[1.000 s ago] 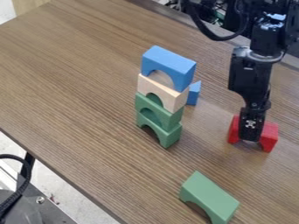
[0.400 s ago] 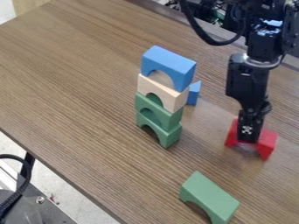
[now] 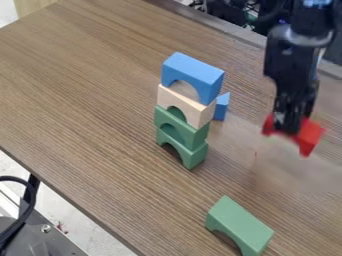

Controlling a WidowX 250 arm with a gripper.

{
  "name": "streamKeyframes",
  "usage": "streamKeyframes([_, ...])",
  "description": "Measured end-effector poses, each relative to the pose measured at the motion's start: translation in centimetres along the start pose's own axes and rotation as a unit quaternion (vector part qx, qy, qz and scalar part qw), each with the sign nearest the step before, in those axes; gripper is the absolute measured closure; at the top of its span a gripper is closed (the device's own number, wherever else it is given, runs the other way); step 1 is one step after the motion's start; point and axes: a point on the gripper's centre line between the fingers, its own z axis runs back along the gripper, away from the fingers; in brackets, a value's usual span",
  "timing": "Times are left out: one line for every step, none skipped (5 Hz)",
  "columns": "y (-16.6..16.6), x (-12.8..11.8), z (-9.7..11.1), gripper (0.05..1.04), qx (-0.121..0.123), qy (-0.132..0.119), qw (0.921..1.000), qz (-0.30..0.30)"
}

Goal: Put the red arch on top of the blue arch.

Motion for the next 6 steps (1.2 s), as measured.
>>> streamKeyframes([-0.9,0.1,4.6,0.550,-0.046,-0.022,0.9974,-0.050])
streamKeyframes([-1.5,-0.1,8.2,0.550,-0.055,-0.036,0.9939,-0.088])
streamKeyframes([-2.2,0.1,11.9,0.550,-0.066,-0.065,0.9913,-0.093])
streamKeyframes([-2.4,0.5,14.6,0.550,-0.055,-0.086,0.9923,-0.070])
streamKeyframes([-2.0,1.3,15.3,0.550,-0.018,-0.098,0.9936,-0.054])
streamKeyframes([-1.6,3.2,15.6,0.550,0.007,-0.100,0.9947,-0.023])
